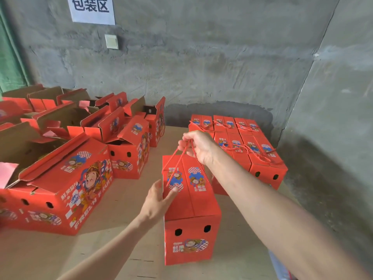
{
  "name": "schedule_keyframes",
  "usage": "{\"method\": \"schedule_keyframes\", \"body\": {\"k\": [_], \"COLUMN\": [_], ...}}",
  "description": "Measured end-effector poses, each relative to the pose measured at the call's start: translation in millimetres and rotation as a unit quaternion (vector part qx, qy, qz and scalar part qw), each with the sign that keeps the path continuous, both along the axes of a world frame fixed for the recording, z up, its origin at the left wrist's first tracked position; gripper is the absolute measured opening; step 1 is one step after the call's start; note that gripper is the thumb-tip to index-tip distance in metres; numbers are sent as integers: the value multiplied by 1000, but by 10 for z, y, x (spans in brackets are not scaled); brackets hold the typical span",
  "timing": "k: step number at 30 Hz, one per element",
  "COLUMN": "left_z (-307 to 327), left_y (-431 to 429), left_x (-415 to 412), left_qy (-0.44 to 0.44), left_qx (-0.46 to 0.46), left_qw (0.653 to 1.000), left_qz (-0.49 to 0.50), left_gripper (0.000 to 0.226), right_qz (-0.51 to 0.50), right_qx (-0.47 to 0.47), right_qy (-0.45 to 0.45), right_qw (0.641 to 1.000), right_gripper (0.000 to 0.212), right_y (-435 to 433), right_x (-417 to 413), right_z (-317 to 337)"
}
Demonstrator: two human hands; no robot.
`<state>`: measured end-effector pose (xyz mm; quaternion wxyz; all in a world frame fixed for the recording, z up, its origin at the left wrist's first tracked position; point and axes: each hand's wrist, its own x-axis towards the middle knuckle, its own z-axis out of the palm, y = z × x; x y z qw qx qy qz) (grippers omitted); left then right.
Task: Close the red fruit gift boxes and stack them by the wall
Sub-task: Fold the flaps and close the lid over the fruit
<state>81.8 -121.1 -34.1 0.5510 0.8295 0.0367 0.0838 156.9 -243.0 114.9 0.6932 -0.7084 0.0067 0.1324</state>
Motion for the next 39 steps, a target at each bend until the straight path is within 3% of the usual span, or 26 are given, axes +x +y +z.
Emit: {"method": "schedule_keyframes", "body": {"k": [4, 6, 9, 11, 13, 16, 21, 24, 27, 30, 31, 33, 36, 39], "left_z": [259, 386, 552, 643, 677, 537, 56, -194, -325, -373, -383, -409, -508, -657], "left_y": [91, 122, 169, 198, 191, 140, -37, -84, -144, -204, -222, -235, -198, -189], "left_x": [159, 222, 284, 350, 416, 468, 374, 316, 282, 285, 276, 233, 51, -287], "left_qy": [70, 67, 41, 16, -2, 31, 120, 182, 196, 169, 158, 141, 87, -81], "left_qx": [-161, -145, -143, -116, -29, 130, 92, 94, 43, 58, 65, 85, 83, 84], "left_qw": [983, 986, 987, 990, 998, 991, 988, 979, 980, 984, 985, 986, 992, 991], "left_qz": [-49, -57, -57, -73, -54, 2, -16, -18, -1, 28, 35, 36, 34, 63], "left_gripper": [77, 93, 96, 84, 64, 72, 105, 105, 90, 86, 86, 86, 77, 48], "right_qz": [-34, -51, -66, -93, -113, -114, -118, -80, -11, 69, 97, 190, 263, 208], "right_qx": [-6, 7, 19, 20, 7, -26, -64, -158, -317, -609, -642, -624, -554, -566], "right_qy": [-96, -118, -170, -199, -203, -187, -149, -165, -226, -251, -238, -212, -222, -311], "right_qw": [995, 992, 983, 975, 973, 975, 980, 970, 921, 749, 722, 727, 758, 735], "right_gripper": [16, 15, 18, 21, 22, 22, 23, 23, 34, 29, 40, 72, 60, 61], "right_y": [65, 95, 148, 155, 152, 119, 45, 36, -91, -217, -254, -328, -445, -550], "right_x": [14, 2, -3, 30, 78, 160, 259, 197, 102, -44, -107, -241, -460, -653], "right_z": [348, 445, 577, 649, 631, 402, -36, -350, -530, -679, -784, -1049, -1477, -1802]}}
